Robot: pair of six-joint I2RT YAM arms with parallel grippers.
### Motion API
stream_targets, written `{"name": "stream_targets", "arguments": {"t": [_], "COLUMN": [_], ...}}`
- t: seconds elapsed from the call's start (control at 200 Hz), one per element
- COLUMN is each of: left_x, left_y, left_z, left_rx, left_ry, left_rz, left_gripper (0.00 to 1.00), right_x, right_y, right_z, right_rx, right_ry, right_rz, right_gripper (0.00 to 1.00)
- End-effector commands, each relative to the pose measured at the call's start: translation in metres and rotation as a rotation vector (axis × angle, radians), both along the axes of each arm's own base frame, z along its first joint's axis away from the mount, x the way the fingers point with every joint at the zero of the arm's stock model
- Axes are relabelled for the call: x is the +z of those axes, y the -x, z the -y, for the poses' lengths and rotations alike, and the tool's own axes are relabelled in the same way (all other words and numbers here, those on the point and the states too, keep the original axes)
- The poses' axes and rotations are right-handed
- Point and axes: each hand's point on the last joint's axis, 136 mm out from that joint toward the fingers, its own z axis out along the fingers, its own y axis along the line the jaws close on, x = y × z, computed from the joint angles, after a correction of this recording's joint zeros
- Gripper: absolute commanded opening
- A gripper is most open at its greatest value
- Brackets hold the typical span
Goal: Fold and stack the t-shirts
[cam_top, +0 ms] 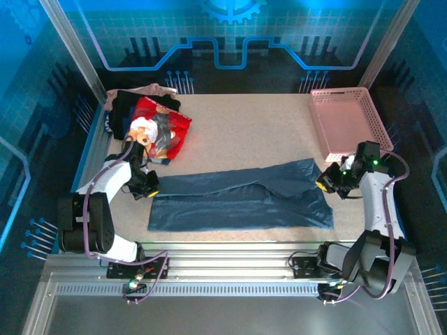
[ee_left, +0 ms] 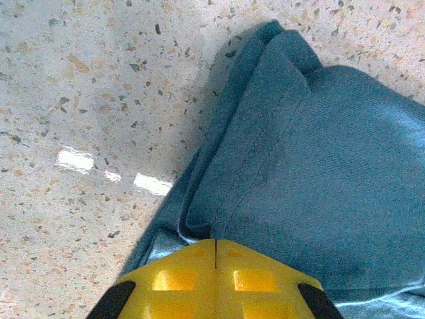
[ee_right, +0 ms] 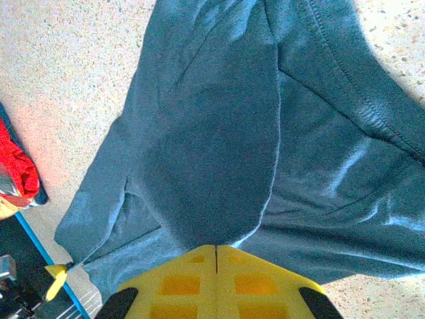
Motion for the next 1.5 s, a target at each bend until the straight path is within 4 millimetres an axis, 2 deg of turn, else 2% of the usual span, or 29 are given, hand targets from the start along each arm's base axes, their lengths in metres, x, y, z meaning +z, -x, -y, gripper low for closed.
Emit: {"name": "stream_targets", "arguments": {"t": [0.0, 0.17, 0.515, 0.66, 0.725, 1.005, 1.126, 1.371, 1.496], "left_x": [0.001, -0.006, -0.02, -0.023, -0.021, -0.021, -0.022, -0.026, -0.03], "left_y": [-0.001, 0.006, 0.019, 0.022, 0.022, 0.02, 0.018, 0.019, 0.02], "left_z": [-0.005, -0.007, -0.006, -0.006, -0.009, -0.015, -0.015, -0.015, -0.015], "left_rx": [0.011, 0.014, 0.008, 0.025, 0.034, 0.047, 0.05, 0.046, 0.042], "left_ry": [-0.021, -0.034, -0.032, -0.032, -0.047, -0.084, -0.081, -0.081, -0.082], "left_rz": [-0.013, -0.031, -0.085, -0.104, -0.1, -0.099, -0.091, -0.098, -0.113], "left_gripper": [0.0, 0.0, 0.0, 0.08, 0.08, 0.07, 0.04, 0.04, 0.04], "right_x": [0.011, 0.012, -0.008, -0.034, -0.043, -0.056, -0.057, -0.043, -0.034], "right_y": [0.006, 0.015, 0.03, 0.051, 0.06, 0.073, 0.079, 0.09, 0.088], "right_z": [0.002, 0.004, -0.001, -0.012, -0.015, -0.013, -0.014, -0.021, -0.024], "right_rx": [0.001, -0.002, -0.013, -0.025, -0.035, -0.065, -0.075, -0.094, -0.101], "right_ry": [-0.009, -0.013, -0.071, -0.115, -0.122, -0.088, -0.079, -0.08, -0.089], "right_rz": [0.013, 0.009, -0.042, -0.116, -0.144, -0.223, -0.223, -0.204, -0.172], "right_gripper": [0.0, 0.0, 0.0, 0.0, 0.0, 0.0, 0.0, 0.0, 0.0]}}
